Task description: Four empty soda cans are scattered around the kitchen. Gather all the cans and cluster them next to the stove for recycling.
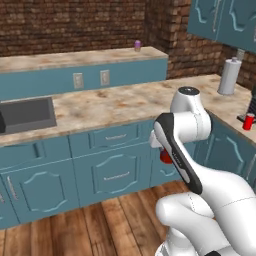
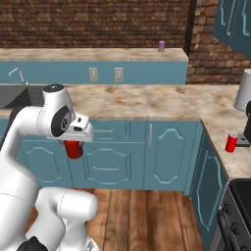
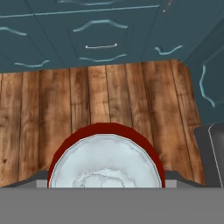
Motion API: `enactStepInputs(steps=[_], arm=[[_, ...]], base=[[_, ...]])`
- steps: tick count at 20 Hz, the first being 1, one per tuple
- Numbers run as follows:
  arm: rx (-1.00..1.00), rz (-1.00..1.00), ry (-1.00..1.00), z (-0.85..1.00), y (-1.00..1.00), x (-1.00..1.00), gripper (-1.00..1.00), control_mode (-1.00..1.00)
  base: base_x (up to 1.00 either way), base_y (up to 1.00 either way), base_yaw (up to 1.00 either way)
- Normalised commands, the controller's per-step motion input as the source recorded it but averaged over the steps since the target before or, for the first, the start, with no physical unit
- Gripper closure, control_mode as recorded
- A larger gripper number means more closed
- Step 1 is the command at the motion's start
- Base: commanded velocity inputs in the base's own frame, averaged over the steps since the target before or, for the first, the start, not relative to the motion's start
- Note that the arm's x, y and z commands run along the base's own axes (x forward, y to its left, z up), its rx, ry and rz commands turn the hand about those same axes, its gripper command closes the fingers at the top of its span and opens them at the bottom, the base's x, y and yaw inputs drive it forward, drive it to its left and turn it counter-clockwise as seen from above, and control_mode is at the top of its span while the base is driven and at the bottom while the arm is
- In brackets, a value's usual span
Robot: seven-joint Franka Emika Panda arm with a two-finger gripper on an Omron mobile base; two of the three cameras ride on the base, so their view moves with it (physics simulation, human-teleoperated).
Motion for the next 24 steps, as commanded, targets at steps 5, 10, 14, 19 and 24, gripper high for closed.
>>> enactStepInputs(steps=[5, 10, 14, 19, 24], arm=[[0.0, 0.0, 0.0, 0.0, 0.0, 0.0, 1.0, 1.0], [0.0, 0.0, 0.0, 0.0, 0.0, 0.0, 1.0, 1.0], [0.0, 0.0, 0.0, 0.0, 0.0, 0.0, 1.0, 1.0], [0.0, 0.0, 0.0, 0.0, 0.0, 0.0, 1.0, 1.0], [0.0, 0.0, 0.0, 0.0, 0.0, 0.0, 1.0, 1.0]], base=[[0.12, 0.0, -0.37], [0.17, 0.0, -0.38], [0.31, 0.0, -0.35], [0.48, 0.02, -0.31], [0.68, 0.11, -0.24]])
